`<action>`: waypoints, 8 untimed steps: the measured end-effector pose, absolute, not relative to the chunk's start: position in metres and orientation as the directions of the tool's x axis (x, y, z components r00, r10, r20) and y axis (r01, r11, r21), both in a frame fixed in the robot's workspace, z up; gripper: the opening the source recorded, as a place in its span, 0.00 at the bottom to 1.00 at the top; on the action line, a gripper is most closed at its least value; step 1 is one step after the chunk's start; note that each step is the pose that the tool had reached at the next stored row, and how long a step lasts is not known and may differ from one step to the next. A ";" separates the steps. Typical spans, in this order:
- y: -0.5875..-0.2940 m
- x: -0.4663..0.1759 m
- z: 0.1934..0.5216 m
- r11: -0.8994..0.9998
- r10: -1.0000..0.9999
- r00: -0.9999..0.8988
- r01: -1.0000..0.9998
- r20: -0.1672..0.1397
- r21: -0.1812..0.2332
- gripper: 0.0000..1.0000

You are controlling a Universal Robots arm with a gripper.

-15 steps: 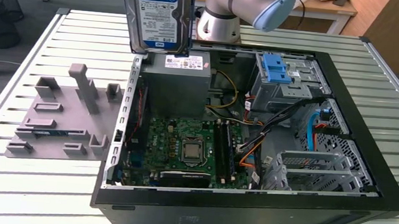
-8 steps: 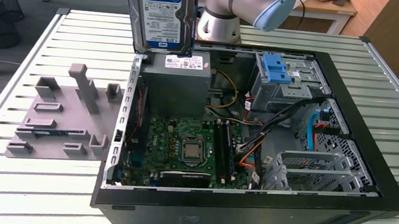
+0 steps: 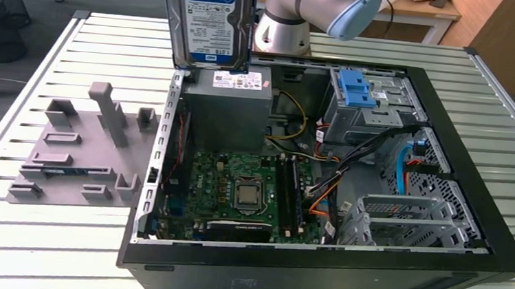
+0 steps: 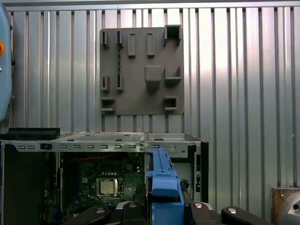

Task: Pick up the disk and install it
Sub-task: 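Pick up the disk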

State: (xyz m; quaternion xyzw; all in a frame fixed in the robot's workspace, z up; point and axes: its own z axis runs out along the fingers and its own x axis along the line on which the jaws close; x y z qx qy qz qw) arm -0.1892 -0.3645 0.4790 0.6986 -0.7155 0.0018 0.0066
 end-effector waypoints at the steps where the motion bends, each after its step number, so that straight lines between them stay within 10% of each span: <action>1: -0.365 -0.189 0.479 0.024 -1.000 -0.024 -1.000 0.012 0.007 0.36; 8: -0.365 -0.182 0.479 0.024 -1.000 -0.024 -1.000 0.012 0.006 0.36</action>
